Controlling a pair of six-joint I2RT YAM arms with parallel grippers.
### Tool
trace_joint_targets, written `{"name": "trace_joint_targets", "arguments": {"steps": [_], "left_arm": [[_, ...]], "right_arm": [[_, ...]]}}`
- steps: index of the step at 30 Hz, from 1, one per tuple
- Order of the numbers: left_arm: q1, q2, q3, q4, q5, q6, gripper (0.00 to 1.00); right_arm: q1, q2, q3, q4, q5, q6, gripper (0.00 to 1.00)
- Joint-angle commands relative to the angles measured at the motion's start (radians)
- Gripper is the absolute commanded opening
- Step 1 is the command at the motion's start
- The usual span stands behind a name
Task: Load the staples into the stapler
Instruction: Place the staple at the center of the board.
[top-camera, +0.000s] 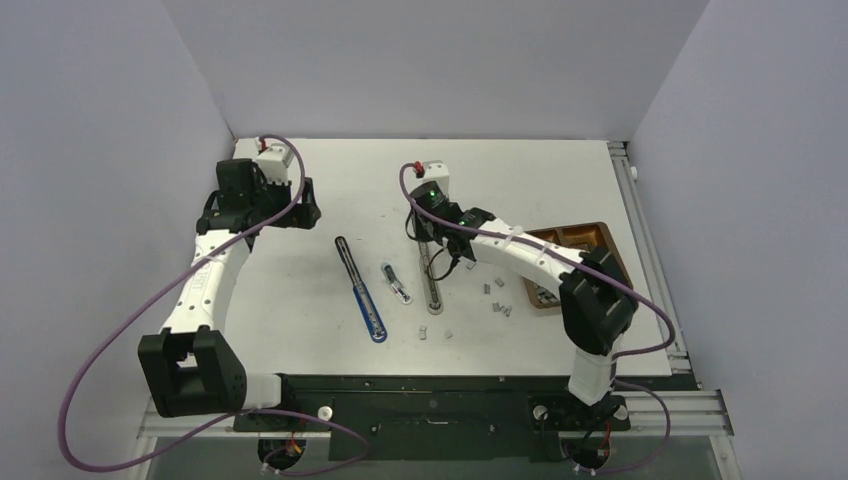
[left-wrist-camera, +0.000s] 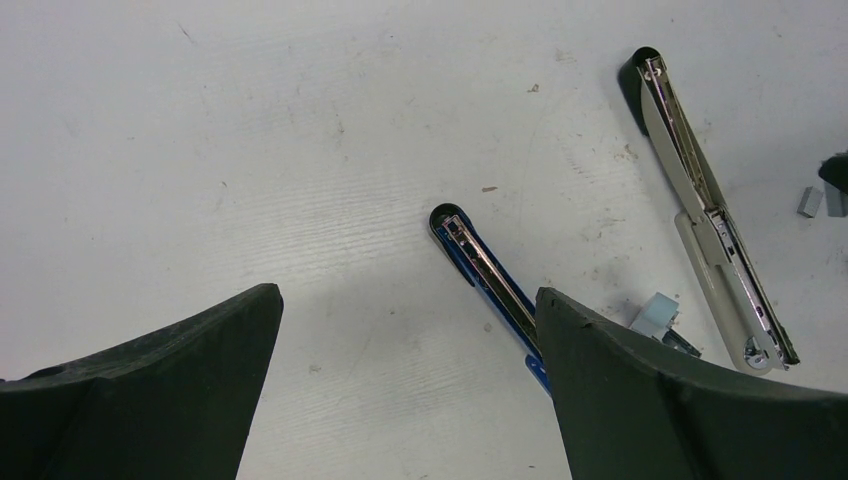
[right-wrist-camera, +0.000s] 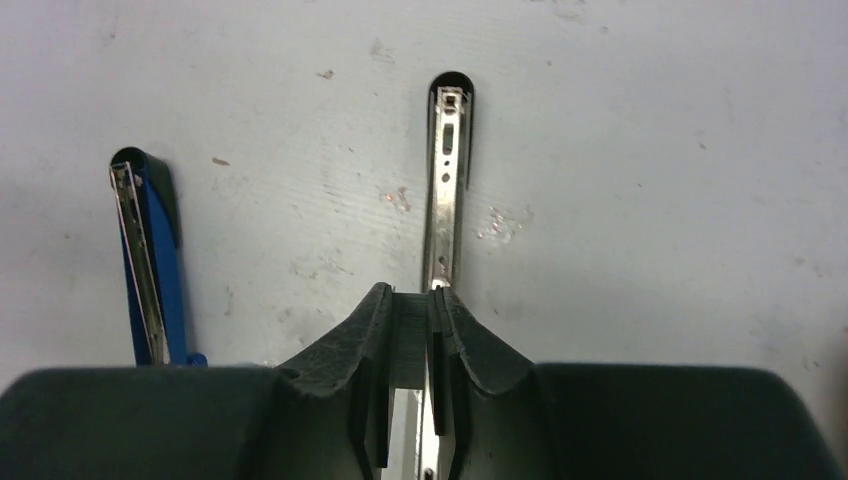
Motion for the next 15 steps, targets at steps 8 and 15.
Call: {"name": "trace_joint_targets", "arguments": {"steps": [8, 15], "left_arm": [[0.008, -0.074, -0.016, 0.042, 0.010, -0.028, 0.96], [0.006, -0.088, -0.024, 0.033, 0.021, -0.025, 0.96]], "right_arm": [[0.024, -0.192, -0.325, -0.138, 0.088, 0.073, 0.09], [0.021, -0.168, -0.352, -0.173, 0.040, 0.065, 0.09]]}}
